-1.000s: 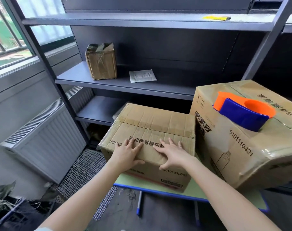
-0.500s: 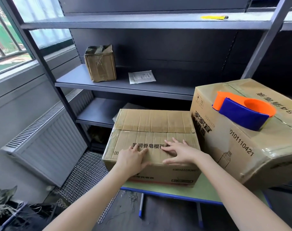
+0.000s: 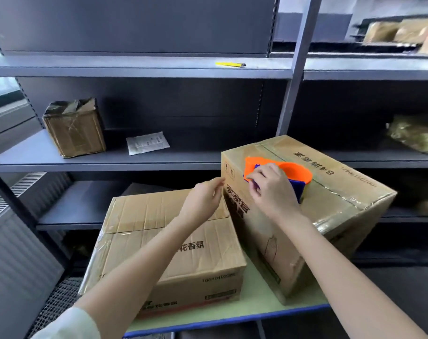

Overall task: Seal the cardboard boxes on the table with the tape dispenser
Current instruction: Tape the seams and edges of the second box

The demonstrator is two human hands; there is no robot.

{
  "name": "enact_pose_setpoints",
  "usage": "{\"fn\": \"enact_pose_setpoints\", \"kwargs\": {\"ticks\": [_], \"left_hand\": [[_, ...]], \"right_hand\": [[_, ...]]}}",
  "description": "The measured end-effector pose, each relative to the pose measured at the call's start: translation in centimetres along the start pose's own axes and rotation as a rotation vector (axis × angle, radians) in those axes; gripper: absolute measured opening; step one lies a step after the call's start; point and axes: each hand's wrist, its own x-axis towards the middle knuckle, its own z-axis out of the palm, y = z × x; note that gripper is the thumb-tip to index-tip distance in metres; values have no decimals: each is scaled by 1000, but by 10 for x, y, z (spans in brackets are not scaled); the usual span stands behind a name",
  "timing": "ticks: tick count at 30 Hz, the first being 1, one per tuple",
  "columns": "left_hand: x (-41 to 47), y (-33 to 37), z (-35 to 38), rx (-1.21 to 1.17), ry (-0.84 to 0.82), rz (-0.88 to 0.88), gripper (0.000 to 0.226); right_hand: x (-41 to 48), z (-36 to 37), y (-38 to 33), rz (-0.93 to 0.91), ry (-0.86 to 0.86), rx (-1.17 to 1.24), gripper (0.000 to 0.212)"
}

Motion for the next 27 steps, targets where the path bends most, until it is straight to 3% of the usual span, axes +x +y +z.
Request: {"fn": "enact_pose_setpoints", "kwargs": {"ticks": [2,5,10,18,21,24,27], "left_hand": [[18,17,4,-163,-14,-21,36],[38,31,12,-220,-29,-11,37],[46,35,23,-287,-47,-16,39],[49,27,20,-387,-22,-50,39],[48,22,2,-486,48,-95,35],[41,4,-24,-491,87,-76,29],[25,-30,-51,-642,86,-173,32]], "right_hand": [[3,-7,11,102,37,-155,14],[3,-13,20,289,-153,-307,31],[1,-14,21,295,-220,-299,32],[-2,-16,19,241,-161,-168,38],[1,-15,14,198,-105,-52,36],[10,-10,-2,178,-125,74,34],[23,4,-31,172,-155,256,33]]}}
